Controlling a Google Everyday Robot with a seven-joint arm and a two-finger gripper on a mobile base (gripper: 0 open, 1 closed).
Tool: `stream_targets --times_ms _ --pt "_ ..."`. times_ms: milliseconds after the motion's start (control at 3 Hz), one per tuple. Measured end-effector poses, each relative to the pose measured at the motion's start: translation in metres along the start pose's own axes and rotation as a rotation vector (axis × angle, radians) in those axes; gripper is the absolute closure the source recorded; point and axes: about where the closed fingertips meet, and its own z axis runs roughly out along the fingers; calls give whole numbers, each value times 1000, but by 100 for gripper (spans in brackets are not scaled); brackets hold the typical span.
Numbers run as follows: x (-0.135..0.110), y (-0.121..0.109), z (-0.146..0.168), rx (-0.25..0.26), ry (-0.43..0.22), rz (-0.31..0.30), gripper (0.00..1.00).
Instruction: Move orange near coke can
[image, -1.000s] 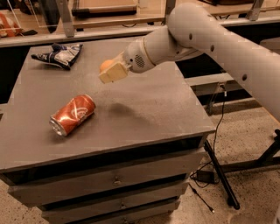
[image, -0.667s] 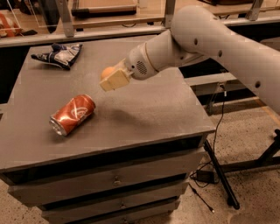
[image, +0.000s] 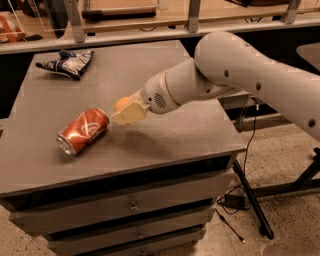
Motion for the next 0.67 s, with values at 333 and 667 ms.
stream_targets --times_ms 333,667 --pt "9 3 9 6 1 -7 100" --pt "17 1 17 11 -18 -8 100"
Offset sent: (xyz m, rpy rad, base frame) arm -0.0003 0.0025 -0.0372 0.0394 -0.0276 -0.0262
